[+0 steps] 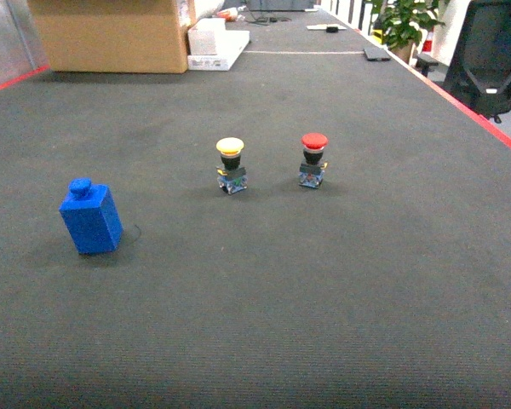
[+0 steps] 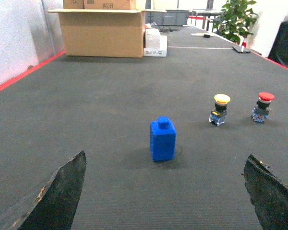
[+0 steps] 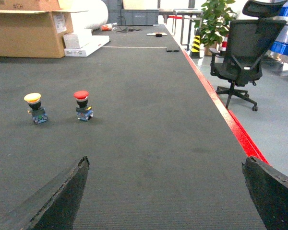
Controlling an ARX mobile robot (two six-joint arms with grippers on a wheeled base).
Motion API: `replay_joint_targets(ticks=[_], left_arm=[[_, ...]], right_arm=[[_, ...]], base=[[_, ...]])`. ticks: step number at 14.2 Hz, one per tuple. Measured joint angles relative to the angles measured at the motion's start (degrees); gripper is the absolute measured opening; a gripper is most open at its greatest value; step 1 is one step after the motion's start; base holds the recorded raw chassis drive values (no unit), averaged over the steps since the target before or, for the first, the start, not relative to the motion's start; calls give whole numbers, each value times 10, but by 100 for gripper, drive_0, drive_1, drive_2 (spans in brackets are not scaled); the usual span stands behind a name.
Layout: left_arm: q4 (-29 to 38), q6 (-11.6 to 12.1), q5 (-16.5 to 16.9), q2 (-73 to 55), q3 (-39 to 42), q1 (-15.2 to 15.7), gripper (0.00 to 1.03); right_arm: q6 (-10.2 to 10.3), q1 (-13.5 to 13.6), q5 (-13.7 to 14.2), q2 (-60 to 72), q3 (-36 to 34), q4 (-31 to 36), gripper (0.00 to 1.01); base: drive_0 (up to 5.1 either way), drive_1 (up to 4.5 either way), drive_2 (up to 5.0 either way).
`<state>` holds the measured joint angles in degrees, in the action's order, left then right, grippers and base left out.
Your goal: Pick blue part to blue bin on bottom shelf
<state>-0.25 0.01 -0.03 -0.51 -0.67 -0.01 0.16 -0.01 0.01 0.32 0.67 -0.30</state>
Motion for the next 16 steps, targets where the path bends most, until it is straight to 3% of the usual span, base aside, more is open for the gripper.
replay_joint_targets(ticks=[5,6,7,9,10,12,16], left_arm=[[0,0,0,0,0,0,98],[-20,-31,-131,-100,-13,-44,98],[224,-41,-140,-337,-1,-59,98],[466,-21,-108,-628,-52,-76,98],[601,-11,-88,-850,-147,-65,98],[621,-10,-71,-1005,-211,-55,98],[635,1,-55,-1130,-295,-49,98]], right_arm=[[0,0,0,0,0,0,98],[0,0,-1,0,0,0,98],[0,0,0,0,0,0,98],[0,0,0,0,0,0,98],[0,0,0,0,0,0,98],[0,0,0,0,0,0,98],[0,0,0,0,0,0,98]], base=[[0,0,0],[0,0,0],[0,0,0],[0,0,0],[0,0,0],[0,0,0],[0,0,0]])
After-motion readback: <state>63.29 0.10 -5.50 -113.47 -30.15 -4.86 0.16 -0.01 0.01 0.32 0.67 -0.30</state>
